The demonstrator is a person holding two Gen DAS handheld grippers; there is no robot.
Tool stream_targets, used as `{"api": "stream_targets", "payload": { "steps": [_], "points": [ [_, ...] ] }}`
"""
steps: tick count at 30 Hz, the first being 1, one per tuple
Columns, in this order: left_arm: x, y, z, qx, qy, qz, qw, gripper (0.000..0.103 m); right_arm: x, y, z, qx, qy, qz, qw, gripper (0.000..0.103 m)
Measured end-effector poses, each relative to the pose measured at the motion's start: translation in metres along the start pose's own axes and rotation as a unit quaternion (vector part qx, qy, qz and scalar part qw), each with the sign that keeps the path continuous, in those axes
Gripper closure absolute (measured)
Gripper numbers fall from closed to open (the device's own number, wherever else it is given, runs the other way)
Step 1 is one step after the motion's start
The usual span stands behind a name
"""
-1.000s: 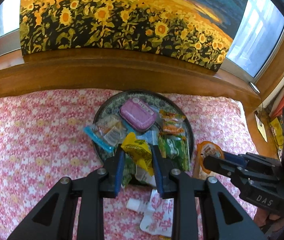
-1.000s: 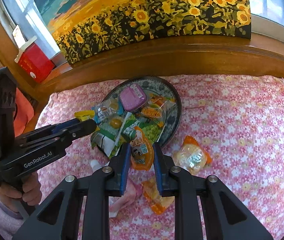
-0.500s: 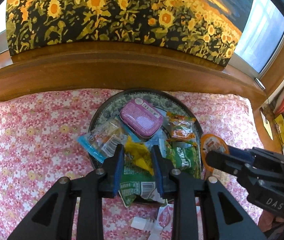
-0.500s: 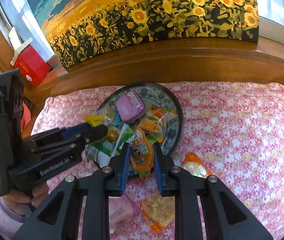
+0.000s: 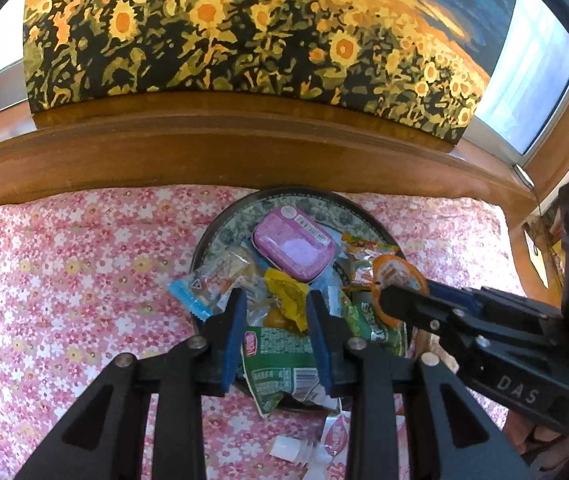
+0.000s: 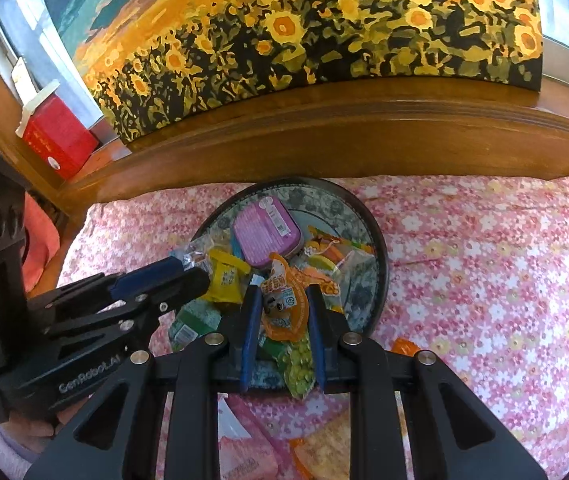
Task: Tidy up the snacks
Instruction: 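Open both tools over the plate, releasing the yellow packet and jelly cup, then lift both open tools off the plate and move toward the remaining snacks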
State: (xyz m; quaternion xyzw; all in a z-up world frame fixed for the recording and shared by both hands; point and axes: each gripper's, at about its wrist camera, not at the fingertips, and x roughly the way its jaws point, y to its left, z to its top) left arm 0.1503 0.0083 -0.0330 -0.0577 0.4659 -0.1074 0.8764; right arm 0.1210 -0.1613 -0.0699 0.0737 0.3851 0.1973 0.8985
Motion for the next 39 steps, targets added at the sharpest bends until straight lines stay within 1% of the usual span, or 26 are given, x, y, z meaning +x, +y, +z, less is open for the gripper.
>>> {"api": "stream_targets", "payload": {
  "steps": [5,7,9,24,31,39],
  "points": [
    [-0.004,0.001,-0.005,-0.002,-0.001,0.004,1.0,0.072,0.002,0.003,0.001,0.0,-0.009,-0.005,1.0,0.079],
    [-0.005,0.001,-0.006,-0.004,-0.002,0.004,1.0,0.072,0.002,0.006,0.002,-0.007,-0.014,-0.013,1.0,0.068],
    [-0.007,0.001,-0.009,-0.005,-0.002,0.005,1.0,0.072,0.0,0.007,0.003,-0.012,-0.022,-0.016,1.0,0.066],
    [-0.023,-0.002,-0.021,-0.007,-0.01,0.008,0.9999,0.072,-0.022,0.001,-0.006,0.001,-0.031,-0.013,0.999,0.066],
    [-0.033,-0.001,-0.031,-0.02,-0.009,0.001,0.9998,0.072,-0.037,-0.001,-0.019,0.004,-0.029,-0.015,0.999,0.066],
    [-0.049,0.001,-0.05,-0.031,-0.009,0.006,0.9995,0.072,-0.052,-0.001,-0.04,0.011,-0.022,-0.017,1.0,0.066]
  ]
}}
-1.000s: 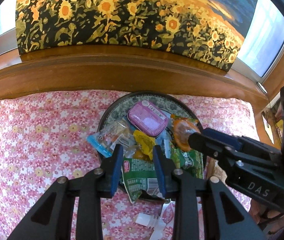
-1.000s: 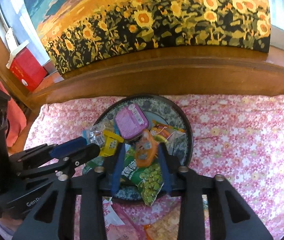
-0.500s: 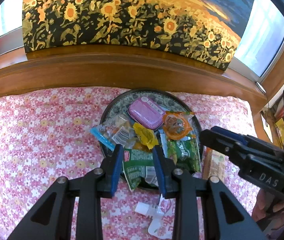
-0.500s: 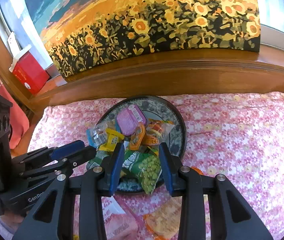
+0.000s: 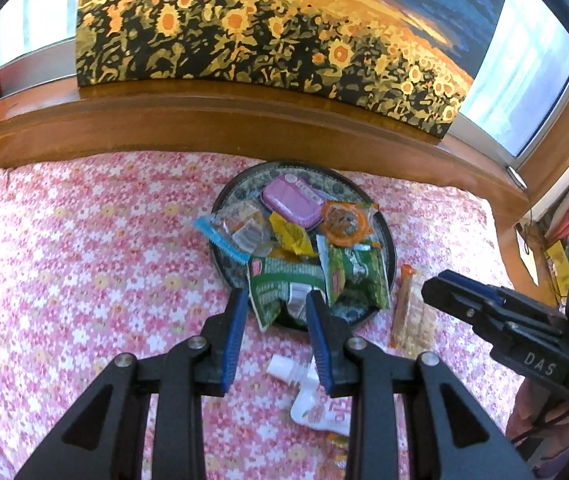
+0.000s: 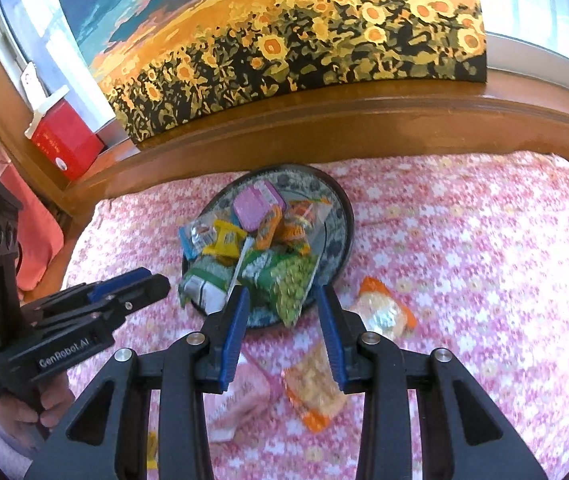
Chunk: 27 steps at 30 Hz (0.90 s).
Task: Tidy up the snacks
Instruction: 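Lift both open tools off the plate and move toward the remaining snacks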
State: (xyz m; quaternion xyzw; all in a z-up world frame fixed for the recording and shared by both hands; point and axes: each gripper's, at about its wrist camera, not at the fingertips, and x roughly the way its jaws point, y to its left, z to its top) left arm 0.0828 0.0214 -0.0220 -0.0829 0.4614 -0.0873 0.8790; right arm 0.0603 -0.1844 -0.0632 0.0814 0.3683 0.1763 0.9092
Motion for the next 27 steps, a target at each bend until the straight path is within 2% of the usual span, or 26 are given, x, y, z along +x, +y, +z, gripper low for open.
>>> {"api": "stream_targets", "payload": {
  "steps": [27],
  "points": [
    [-0.03,-0.014,-0.066,-0.017,0.022,-0.006,0.9996,0.072,-0.038,-0.009,-0.061,0.025,0.018,-0.004,1.0,0.066]
  ]
}}
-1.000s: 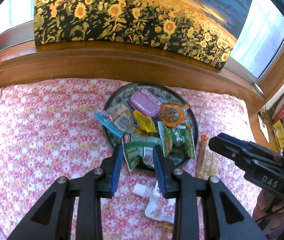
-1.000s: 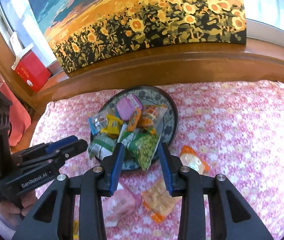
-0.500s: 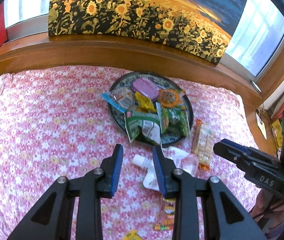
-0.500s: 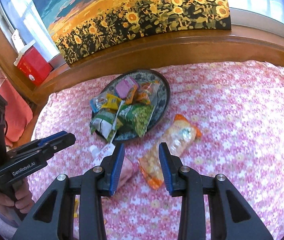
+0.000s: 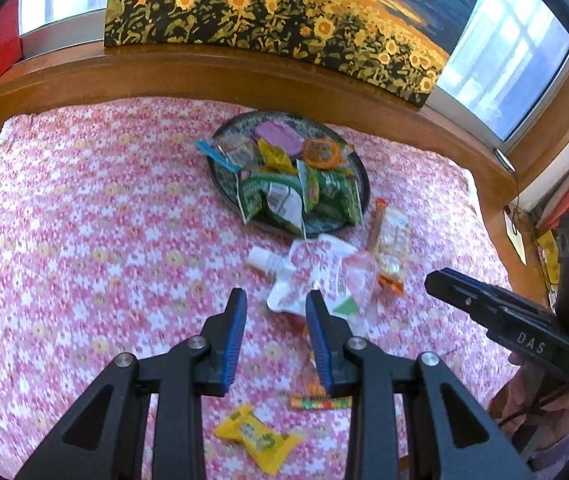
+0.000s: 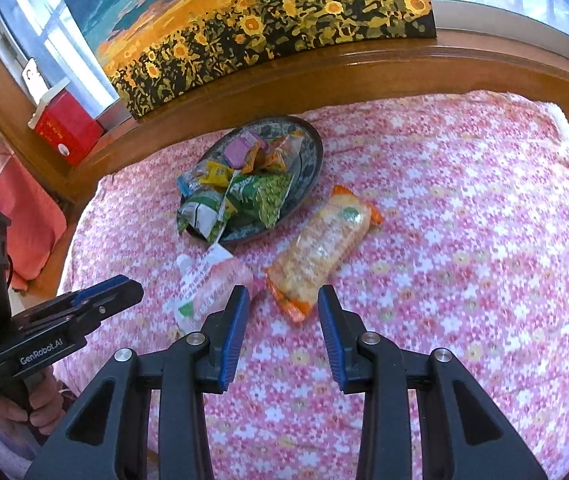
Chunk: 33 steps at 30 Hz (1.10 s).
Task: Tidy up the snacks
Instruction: 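Lift both open tools off the plate and move toward the remaining snacks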
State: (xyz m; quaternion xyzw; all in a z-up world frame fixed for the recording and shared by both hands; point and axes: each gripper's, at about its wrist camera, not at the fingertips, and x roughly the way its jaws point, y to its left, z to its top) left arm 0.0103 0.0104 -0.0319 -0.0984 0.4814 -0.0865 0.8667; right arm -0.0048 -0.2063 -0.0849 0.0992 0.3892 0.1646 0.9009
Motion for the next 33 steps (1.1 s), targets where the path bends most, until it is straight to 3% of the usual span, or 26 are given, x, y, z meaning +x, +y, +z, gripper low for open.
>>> {"api": "stream_targets", "payload": {
  "steps": [15,33],
  "points": [
    [-0.019,0.006,-0.03,-0.018,0.008,0.01,0.9998,0.071,-0.003,0.014,-0.026,-0.017,0.027,0.014,0.999,0.066],
    [-0.021,0.017,-0.058,-0.036,0.044,0.013,0.9983,0.067,-0.003,0.026,-0.036,-0.032,0.034,0.021,0.999,0.066]
  ]
}}
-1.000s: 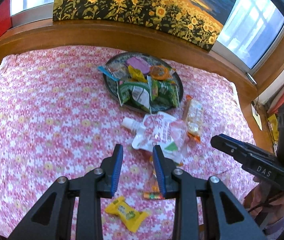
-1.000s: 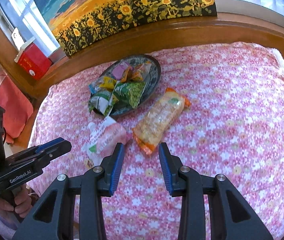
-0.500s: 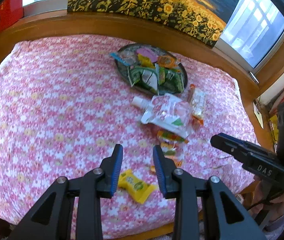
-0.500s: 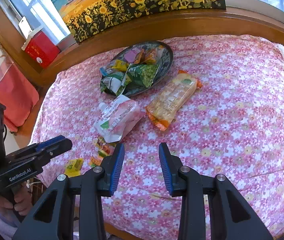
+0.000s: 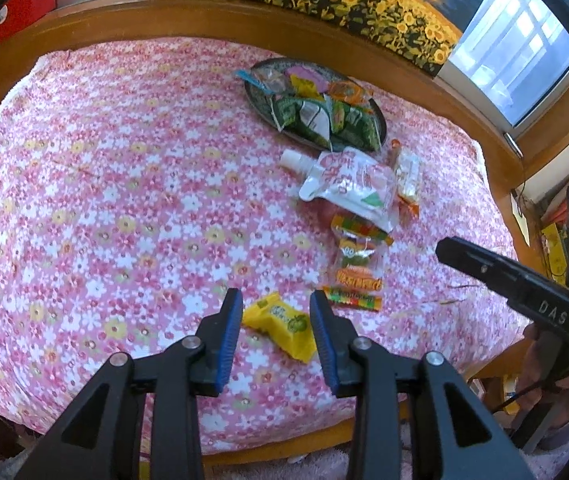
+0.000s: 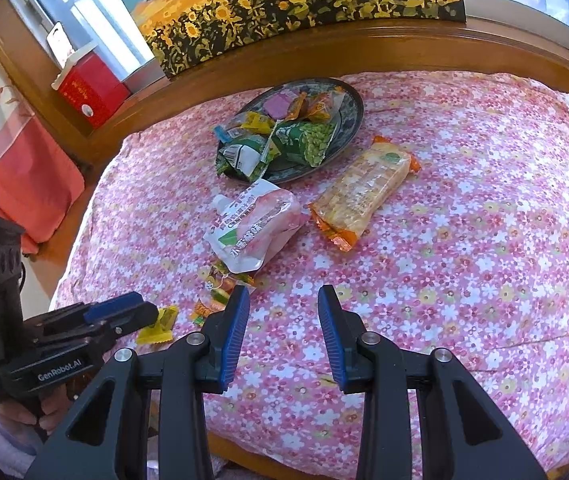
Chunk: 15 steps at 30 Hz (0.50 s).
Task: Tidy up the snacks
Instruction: 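Lift both open tools off the plate and move toward the remaining snacks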
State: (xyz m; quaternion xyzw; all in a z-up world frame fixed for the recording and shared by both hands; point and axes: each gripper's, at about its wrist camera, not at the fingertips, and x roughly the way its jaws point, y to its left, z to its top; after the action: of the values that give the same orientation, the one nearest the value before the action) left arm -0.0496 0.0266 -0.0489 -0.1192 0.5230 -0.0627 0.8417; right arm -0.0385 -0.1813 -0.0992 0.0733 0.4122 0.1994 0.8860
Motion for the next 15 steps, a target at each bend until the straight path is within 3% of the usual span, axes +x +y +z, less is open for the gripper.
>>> {"api": "stream_targets", "payload": {
  "steps": [15],
  "points": [
    [0.017,-0.01,-0.013,0.028,0.028,0.01,0.9992,0.058,0.01,0.001,0.001,0.0,0.01,0.003,1.0,0.066]
  ]
}}
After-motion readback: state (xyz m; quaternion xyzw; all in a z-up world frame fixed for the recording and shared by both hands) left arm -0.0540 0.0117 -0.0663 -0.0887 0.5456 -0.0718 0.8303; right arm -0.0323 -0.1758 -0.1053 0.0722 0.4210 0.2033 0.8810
